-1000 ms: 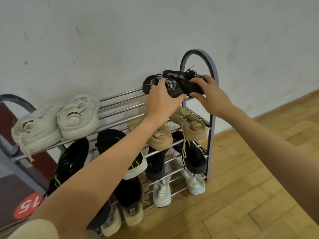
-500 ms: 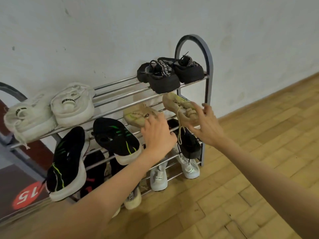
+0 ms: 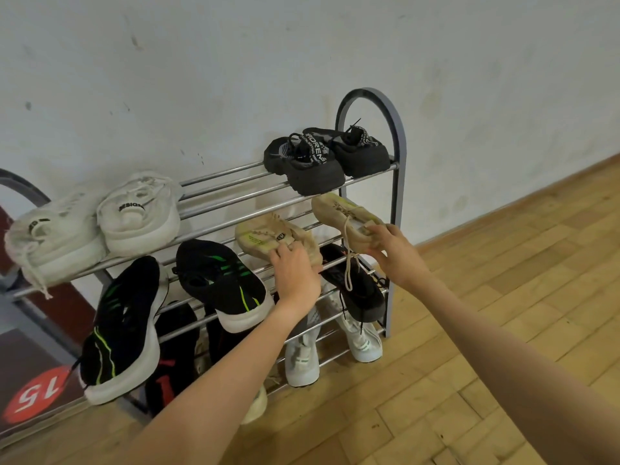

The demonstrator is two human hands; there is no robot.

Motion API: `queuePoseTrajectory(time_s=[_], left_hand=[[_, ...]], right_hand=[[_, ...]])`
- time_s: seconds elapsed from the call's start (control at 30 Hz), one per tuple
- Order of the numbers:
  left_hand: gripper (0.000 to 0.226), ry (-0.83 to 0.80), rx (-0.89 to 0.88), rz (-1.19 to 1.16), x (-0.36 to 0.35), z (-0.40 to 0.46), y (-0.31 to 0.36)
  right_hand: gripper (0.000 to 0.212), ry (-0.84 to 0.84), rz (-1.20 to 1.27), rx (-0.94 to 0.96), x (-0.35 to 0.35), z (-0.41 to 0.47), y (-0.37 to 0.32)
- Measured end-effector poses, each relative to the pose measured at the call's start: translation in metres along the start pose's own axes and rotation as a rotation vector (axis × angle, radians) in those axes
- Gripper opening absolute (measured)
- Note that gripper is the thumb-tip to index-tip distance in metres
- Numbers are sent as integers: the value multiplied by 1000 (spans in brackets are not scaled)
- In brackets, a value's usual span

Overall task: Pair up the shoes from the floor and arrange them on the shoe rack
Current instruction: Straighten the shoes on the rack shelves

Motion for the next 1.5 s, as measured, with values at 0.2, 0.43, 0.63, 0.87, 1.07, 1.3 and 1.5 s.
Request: queuePoseTrajectory(time_s=[0.2, 0.43, 0.63, 0.87, 1.07, 1.3, 1.5], left_hand=[[46, 67, 29, -184, -4, -7, 4], [42, -2, -86, -345, -12, -11, 40], [42, -13, -111, -326, -15, -3, 41], [45, -75, -108, -321, -20, 1, 29], [53, -135, -198, -268, -3, -3, 25], [44, 13, -313, -421, 82, -41, 12], [29, 349, -222, -339, 147, -76, -68]], right_hand=[[48, -16, -45, 16, 2, 3, 2], [51, -84, -137, 33, -2, 3, 4], [47, -88, -240, -10, -3, 10, 1], [50, -60, -254, -19, -4, 4, -4], [75, -97, -201, -60, -3, -9, -4], [59, 236, -49, 53, 12, -49, -49], [51, 262, 225, 181, -17, -81, -118]])
Point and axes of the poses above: each hand's wrist, its own z-axis towards the middle knuckle, its own x-axis out of the back of the hand, y = z × x, the point moved 5 cm from there along z, towards the middle knuckle, and after that the axes turned 10 degrees about y, right-handed, at the moved point
